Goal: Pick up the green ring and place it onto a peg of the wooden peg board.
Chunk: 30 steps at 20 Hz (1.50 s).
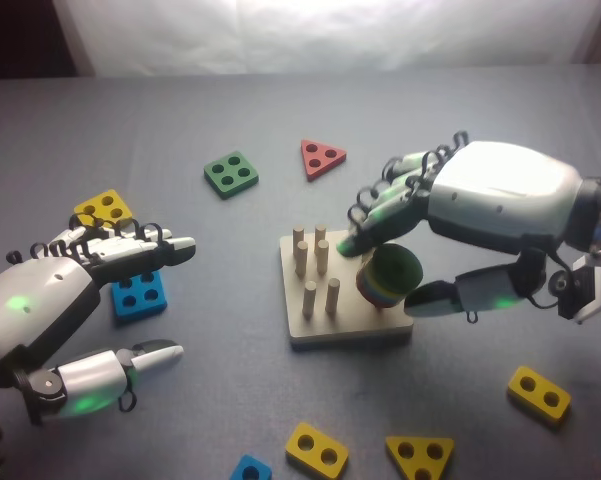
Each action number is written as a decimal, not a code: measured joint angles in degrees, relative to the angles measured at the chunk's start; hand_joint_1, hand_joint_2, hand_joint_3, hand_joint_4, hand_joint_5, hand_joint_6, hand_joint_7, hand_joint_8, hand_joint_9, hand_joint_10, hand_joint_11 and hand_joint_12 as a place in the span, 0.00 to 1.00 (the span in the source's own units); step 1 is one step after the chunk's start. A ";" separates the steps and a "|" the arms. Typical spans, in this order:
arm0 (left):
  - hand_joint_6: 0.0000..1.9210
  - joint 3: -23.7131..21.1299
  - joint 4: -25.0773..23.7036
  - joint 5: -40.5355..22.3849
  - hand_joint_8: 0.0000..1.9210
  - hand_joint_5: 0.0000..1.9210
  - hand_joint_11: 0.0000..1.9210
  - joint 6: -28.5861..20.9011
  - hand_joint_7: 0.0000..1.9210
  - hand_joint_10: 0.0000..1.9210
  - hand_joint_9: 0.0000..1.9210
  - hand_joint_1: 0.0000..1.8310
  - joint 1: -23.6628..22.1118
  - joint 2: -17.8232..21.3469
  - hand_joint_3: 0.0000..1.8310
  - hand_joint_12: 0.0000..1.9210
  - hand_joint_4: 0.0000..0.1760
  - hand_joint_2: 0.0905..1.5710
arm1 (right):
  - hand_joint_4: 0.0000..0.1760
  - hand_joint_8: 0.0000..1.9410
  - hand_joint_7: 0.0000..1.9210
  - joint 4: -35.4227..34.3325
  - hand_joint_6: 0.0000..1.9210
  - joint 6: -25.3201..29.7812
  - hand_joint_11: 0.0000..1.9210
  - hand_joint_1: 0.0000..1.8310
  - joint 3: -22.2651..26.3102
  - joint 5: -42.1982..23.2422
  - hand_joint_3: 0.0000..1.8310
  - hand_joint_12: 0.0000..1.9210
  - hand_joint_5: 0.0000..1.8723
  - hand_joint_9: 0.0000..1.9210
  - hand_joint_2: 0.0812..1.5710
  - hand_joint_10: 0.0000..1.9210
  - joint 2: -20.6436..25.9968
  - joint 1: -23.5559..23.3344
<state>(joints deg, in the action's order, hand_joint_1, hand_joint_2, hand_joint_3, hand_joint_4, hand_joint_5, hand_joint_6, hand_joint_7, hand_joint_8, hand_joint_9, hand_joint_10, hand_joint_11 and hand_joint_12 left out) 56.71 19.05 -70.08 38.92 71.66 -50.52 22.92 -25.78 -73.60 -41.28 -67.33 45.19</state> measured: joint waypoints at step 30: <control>0.00 0.02 0.24 0.26 0.00 0.25 0.00 -0.22 0.19 0.00 0.17 0.43 0.07 -0.46 0.00 0.42 0.21 0.72 | 0.00 0.00 0.37 4.28 0.00 0.09 0.19 0.59 0.68 -0.66 0.00 0.44 0.39 0.38 0.66 0.01 -0.85 -1.49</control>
<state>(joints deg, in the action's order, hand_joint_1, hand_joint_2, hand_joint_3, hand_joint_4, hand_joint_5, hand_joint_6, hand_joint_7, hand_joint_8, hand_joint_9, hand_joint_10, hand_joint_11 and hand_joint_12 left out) 56.73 19.29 -69.82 38.70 71.72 -50.98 27.20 -25.69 -72.93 -41.93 -68.18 43.70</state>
